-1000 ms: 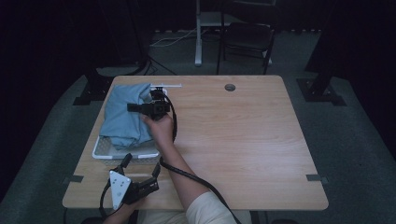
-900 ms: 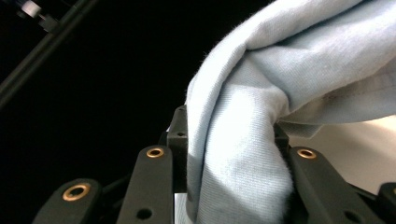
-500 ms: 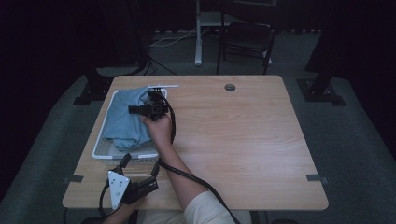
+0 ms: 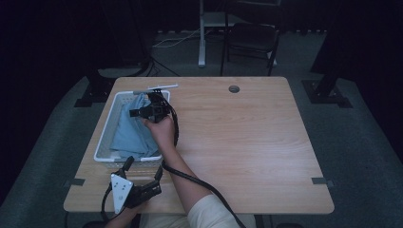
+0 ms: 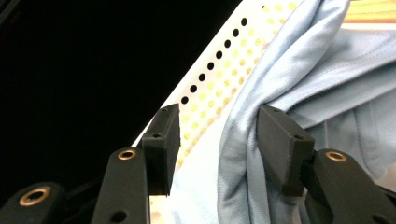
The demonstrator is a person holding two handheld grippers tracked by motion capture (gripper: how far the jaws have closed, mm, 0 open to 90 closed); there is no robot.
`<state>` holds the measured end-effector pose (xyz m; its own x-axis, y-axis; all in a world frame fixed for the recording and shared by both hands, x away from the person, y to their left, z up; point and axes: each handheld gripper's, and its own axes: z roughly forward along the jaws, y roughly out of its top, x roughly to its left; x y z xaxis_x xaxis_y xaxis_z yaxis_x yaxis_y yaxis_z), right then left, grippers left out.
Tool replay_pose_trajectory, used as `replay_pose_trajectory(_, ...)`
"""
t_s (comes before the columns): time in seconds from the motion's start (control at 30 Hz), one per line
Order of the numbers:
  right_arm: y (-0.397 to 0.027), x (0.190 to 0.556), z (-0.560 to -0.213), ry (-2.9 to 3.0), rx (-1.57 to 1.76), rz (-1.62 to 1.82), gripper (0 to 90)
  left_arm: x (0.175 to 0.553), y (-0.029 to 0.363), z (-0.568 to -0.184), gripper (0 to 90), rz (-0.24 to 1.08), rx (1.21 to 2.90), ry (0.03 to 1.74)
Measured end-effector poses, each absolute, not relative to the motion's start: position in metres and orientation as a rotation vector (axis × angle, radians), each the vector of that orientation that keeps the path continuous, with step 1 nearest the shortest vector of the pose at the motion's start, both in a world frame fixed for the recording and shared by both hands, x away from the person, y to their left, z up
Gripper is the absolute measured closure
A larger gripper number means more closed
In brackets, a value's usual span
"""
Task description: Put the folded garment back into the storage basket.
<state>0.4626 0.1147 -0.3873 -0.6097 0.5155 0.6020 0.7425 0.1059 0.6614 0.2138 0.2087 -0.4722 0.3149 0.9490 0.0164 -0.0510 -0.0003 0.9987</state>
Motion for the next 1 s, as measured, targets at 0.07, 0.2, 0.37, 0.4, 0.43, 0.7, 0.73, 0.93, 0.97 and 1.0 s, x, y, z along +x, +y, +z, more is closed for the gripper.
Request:
replay_pose_trajectory(0.07,0.114,0.463,-0.387,-2.175,-1.254,-1.5,47.3,0.214,0.209,-0.472,2.6,1.0,1.313,0.933)
replay_pose_trajectory(0.2,0.115,0.462,-0.386,-2.197,-1.232,-1.48,37.2,0.214,0.209,-0.472,2.7,1.0,1.316,0.933)
replay_pose_trajectory(0.37,0.121,0.46,-0.383,-2.367,-1.226,-1.399,28.2,0.214,0.209,-0.472,2.6,1.0,1.316,0.932)
replay_pose_trajectory(0.4,0.124,0.458,-0.383,-2.442,-1.211,-1.367,25.0,0.214,0.209,-0.472,2.7,1.0,1.316,0.932)
replay_pose_trajectory(0.43,0.127,0.457,-0.383,-2.516,-1.194,-1.33,23.0,0.214,0.209,-0.472,2.6,1.0,1.316,0.933)
replay_pose_trajectory(0.7,0.129,0.454,-0.384,-2.613,-1.183,-1.283,13.4,0.214,0.208,-0.472,2.7,1.0,1.317,0.933)
replay_pose_trajectory(0.73,0.128,0.453,-0.384,-2.607,-1.179,-1.301,12.9,0.214,0.208,-0.472,2.6,1.0,1.317,0.934)
replay_pose_trajectory(0.93,0.123,0.448,-0.383,-2.602,-1.076,-1.406,10.3,0.214,0.208,-0.472,2.6,1.001,1.319,0.933)
replay_pose_trajectory(0.97,0.122,0.446,-0.383,-2.603,-1.058,-1.424,10.3,0.214,0.208,-0.472,2.6,0.998,1.318,0.935)
replay_pose_trajectory(1.0,0.122,0.444,-0.382,-2.626,-0.998,-1.424,0.0,0.214,0.208,-0.472,2.6,0.998,1.318,0.934)
